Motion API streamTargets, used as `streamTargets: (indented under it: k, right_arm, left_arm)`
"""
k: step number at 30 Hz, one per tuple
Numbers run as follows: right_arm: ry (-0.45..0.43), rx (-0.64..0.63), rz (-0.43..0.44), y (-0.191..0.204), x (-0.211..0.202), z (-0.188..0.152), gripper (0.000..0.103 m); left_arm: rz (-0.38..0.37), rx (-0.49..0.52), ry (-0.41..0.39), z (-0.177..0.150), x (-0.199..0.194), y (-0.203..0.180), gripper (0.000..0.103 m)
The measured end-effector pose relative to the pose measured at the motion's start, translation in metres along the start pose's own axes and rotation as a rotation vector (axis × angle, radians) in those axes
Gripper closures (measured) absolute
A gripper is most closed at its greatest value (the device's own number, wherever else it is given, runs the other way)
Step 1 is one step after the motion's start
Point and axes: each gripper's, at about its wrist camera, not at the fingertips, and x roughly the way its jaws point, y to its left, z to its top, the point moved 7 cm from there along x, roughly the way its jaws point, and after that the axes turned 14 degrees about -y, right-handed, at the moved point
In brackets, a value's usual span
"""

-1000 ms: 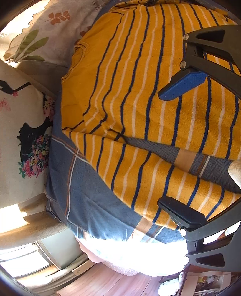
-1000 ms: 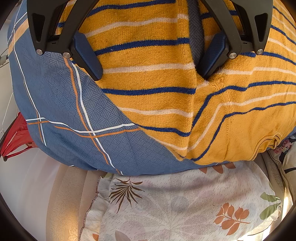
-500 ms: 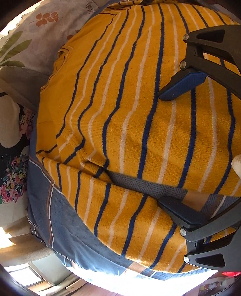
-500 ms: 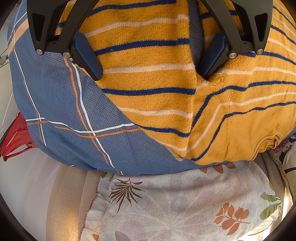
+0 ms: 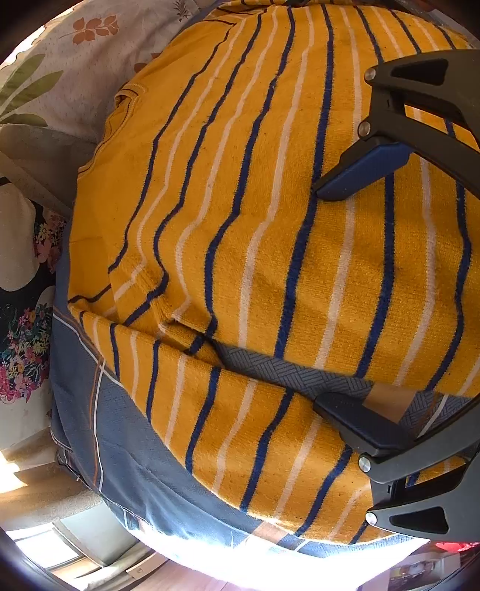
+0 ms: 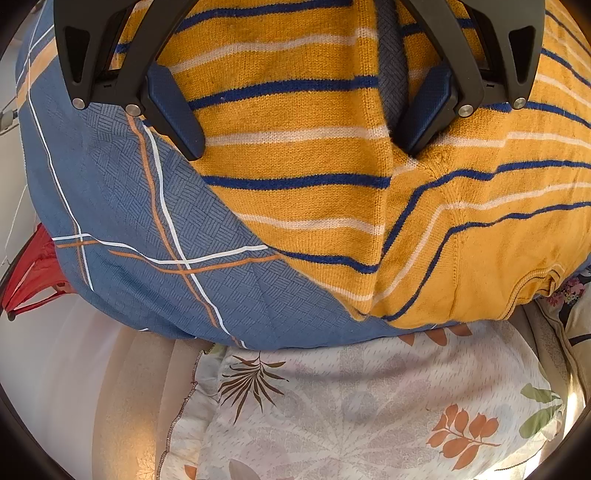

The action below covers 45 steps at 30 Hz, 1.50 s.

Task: Fold small clothes

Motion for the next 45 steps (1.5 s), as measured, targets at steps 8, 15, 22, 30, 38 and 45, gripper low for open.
streamTargets:
  k: [8, 15, 22, 30, 38, 45]
  right_arm:
    - [-0.096, -0.042, -0.098, -0.013, -0.066, 0.021, 0.003]
    - [-0.171, 0.001, 0.098, 0.029, -0.139, 0.032, 0.002]
    - [-0.032, 0.014, 0.288, 0.085, -0.152, -0.011, 0.002]
    - [-0.031, -0.017, 0.337, 0.107, -0.167, -0.031, 0.002]
    - [-0.036, -0.006, 0.333, 0.091, -0.172, -0.037, 0.002]
    - [-0.037, 0.012, 0.328, 0.072, -0.177, -0.044, 0.002]
  left_arm:
    - [0.0, -0.007, 0.004, 0.0, 0.0, 0.001, 0.0]
    - [0.027, -0.049, 0.019, -0.004, -0.007, 0.005, 0.0]
    - [0.032, -0.066, -0.078, 0.002, -0.05, 0.003, 0.008]
    - [0.004, -0.028, -0.232, 0.011, -0.109, -0.02, 0.008]
    - [-0.04, -0.011, -0.302, 0.007, -0.14, -0.044, 0.008]
    - [-0.05, 0.005, -0.348, 0.004, -0.158, -0.059, 0.008]
